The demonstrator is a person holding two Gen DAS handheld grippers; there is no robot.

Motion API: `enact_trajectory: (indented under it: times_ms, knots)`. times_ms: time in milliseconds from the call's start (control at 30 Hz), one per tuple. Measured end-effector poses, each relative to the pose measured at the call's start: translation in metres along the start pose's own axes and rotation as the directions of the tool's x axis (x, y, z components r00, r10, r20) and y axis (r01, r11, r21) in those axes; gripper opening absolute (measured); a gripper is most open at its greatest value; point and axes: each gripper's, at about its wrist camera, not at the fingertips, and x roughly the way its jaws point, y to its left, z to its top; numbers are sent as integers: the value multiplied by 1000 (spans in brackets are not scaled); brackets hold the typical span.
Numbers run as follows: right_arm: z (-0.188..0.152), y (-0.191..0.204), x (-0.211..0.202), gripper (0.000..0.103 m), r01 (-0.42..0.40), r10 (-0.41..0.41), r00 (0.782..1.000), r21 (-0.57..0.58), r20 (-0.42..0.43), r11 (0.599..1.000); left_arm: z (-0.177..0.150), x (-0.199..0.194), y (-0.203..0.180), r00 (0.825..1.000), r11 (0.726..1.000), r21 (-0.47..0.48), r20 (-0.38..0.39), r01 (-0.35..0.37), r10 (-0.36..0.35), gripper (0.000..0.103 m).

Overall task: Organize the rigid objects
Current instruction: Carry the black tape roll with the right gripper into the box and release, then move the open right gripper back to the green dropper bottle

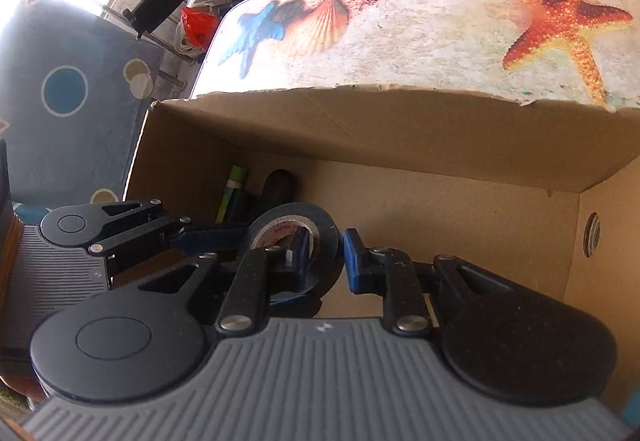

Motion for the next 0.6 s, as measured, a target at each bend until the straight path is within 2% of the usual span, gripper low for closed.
enact_trajectory:
  times_ms: [267,433,600]
  knots:
    - [23,5,49,19,53,-56,996,-42,-74,998,6,28,15,997,999,-5,-65,-48,47,65]
    - [31,16,61,20,37,-43,996,-72,-76,997,2,25,25,993,996,-15,-78,-91,90,65]
    - [31,23,66,28,15,-24,996,-94,-86,995,-4,12,28,993,995,-30,-69,-94,92,67]
